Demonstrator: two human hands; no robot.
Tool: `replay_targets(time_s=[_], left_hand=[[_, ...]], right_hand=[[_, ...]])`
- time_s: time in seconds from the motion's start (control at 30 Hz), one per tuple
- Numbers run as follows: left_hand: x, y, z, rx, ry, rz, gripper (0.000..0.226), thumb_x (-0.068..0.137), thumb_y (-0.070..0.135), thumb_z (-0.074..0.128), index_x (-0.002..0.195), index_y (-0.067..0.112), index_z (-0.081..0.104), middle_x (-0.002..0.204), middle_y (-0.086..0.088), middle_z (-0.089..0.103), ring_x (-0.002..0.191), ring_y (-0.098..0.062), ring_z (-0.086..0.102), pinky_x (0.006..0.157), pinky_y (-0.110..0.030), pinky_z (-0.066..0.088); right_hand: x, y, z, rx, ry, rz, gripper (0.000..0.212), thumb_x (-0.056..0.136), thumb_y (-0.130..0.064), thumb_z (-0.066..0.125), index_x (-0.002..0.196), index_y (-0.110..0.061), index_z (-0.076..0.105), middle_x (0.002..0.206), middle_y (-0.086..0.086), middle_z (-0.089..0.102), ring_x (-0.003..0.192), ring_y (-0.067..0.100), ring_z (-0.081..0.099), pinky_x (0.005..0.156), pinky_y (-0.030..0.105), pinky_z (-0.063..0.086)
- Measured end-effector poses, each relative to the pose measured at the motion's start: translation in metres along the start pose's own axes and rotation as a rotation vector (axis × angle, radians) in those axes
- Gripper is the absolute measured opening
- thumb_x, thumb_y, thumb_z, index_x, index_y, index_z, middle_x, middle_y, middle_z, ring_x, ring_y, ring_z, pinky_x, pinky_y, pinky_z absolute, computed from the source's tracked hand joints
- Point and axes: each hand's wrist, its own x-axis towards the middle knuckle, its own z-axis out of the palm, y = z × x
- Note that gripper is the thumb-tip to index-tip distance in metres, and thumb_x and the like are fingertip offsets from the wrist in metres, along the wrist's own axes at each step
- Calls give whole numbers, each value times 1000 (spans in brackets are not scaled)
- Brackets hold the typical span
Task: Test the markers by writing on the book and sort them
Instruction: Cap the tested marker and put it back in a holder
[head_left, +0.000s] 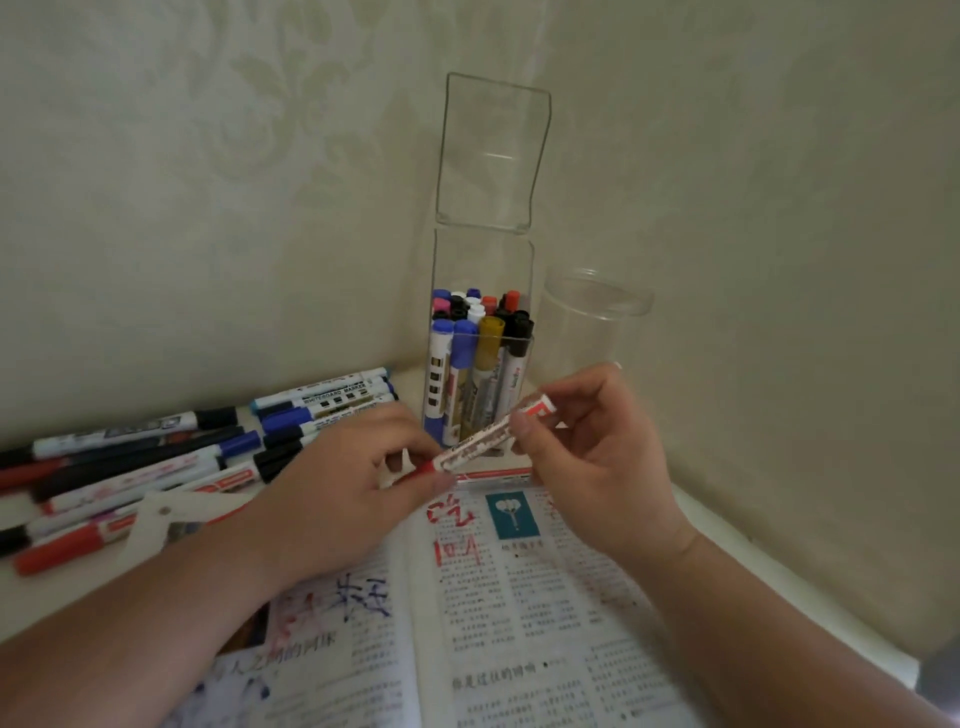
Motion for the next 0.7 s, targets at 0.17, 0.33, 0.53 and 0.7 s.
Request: replay_targets(time_s=[0.17,0.33,0.53,0.7], left_hand=[[1,-4,0,40,74,2,26,81,60,62,95,40,70,102,26,53,105,6,50,83,-11,40],[8,-8,4,162,-37,4,37,84,64,61,108,39,73,108,30,51,111,9,41,93,-17,38],[13,-11,9,203,-169,-32,32,88,60,62,112,41,70,110,29,53,110,7,43,103,-25,39],[13,-14,11,215,-210,-60,37,86,65,62,118,45,65,111,31,52,110,7,44,103,-26,41]], right_hand=[[11,4,-28,-227,-143,78,16,85,-18,80,80,-25,66,88,1,72,70,27,70,59,44,60],[31,-14,-52,-512,52,-377,14,92,-19,69,78,-23,66,80,-11,65,63,23,59,52,37,49],[102,-78,-63,-1041,-188,16,41,90,-62,59,80,-23,66,81,-7,64,74,7,57,60,26,40],[139,-87,-54,-1103,-301,5,47,85,-58,68,74,-15,55,72,2,56,66,18,51,56,31,36]])
